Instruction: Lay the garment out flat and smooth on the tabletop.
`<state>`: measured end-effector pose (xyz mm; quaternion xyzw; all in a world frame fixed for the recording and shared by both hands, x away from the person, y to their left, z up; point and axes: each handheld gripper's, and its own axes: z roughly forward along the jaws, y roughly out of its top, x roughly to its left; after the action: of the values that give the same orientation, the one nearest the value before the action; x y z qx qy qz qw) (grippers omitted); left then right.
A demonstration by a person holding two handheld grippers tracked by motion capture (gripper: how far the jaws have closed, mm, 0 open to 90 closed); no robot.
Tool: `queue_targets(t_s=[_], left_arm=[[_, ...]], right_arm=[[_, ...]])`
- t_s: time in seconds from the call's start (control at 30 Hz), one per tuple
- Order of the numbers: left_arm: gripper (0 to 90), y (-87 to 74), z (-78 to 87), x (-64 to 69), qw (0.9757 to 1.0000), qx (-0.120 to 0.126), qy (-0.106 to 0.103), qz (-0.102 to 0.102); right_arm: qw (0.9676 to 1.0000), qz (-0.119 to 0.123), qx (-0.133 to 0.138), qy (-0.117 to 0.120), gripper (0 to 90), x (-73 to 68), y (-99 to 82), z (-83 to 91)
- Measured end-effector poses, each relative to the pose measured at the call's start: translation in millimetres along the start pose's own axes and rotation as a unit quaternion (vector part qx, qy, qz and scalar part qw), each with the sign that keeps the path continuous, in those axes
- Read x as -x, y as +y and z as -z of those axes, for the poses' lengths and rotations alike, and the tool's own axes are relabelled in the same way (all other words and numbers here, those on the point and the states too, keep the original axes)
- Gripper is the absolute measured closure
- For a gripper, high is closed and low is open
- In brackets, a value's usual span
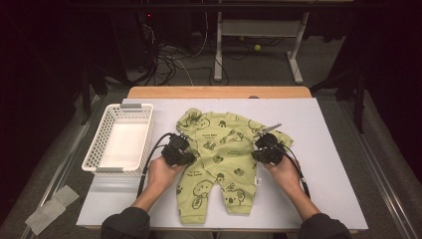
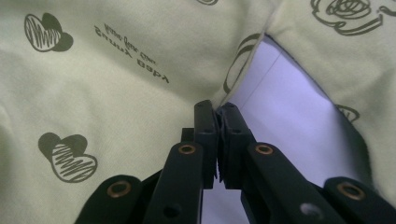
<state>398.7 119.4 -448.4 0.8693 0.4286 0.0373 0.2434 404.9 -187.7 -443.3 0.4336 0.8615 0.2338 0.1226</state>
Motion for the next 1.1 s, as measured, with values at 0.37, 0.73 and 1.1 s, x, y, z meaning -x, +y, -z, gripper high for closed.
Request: queue_targets(t_s=[0.37,0.73,1.1], left_arm=[[82.4,-13.3,29.4,-6.9,0.999,0.002,0.044,0.006],[58.4,-26.5,44.1,8.9,0.999,0.031,0.028,-0.017],[51.5,-55.8,27.9,36.4,0.9987,0.001,-0.006,-0.051]], right_arm=[[1.0,0.003,0.007,0.004,88.7,-0.2,-6.5,13.2],[0.9995,0.005,0.031,-0.001,75.3,-5.8,-19.8,32.8],[0.9994,0.016,0.007,0.031,63.4,-26.8,-44.8,25.3]])
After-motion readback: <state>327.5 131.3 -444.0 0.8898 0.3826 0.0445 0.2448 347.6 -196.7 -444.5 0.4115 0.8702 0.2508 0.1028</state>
